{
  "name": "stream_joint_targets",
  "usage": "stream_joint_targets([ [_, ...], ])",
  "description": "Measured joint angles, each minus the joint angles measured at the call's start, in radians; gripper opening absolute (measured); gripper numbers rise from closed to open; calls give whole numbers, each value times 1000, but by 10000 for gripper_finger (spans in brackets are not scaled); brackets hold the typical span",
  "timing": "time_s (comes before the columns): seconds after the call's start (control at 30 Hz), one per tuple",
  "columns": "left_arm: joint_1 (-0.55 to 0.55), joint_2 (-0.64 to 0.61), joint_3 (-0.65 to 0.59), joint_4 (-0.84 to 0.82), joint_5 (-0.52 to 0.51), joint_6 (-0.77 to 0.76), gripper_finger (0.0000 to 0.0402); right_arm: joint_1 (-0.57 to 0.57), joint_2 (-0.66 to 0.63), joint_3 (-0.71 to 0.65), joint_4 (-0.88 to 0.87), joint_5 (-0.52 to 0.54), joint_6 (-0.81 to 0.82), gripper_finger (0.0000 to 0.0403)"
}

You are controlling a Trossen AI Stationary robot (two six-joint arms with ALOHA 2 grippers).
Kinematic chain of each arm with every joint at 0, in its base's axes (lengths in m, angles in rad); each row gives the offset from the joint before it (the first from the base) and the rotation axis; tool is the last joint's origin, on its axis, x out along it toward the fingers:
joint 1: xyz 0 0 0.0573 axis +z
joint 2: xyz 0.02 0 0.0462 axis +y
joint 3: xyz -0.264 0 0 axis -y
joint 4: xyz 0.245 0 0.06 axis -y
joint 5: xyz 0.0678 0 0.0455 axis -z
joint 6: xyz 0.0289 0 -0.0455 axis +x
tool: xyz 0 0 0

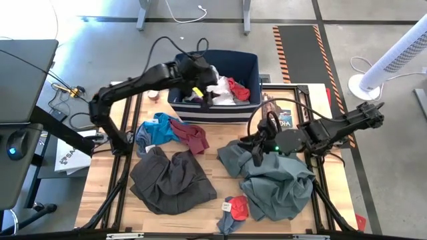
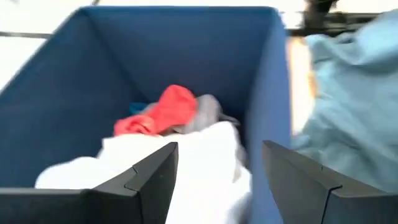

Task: Sort clothes
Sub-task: Put the orange sock into the blue laundry bin

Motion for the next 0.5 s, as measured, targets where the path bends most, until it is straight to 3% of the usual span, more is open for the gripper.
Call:
stream_joint_targets([
  [0.13,0,-80,0,-46,43,-53,227,20,0,0,0,0,20,124],
  [0.33,-15,-246,-80,-44,26,-130,227,82,41,0,1,-27,18,124],
  [0.5,-55,-401,-243,-10,-16,-231,227,107,139,0,24,-230,53,124],
])
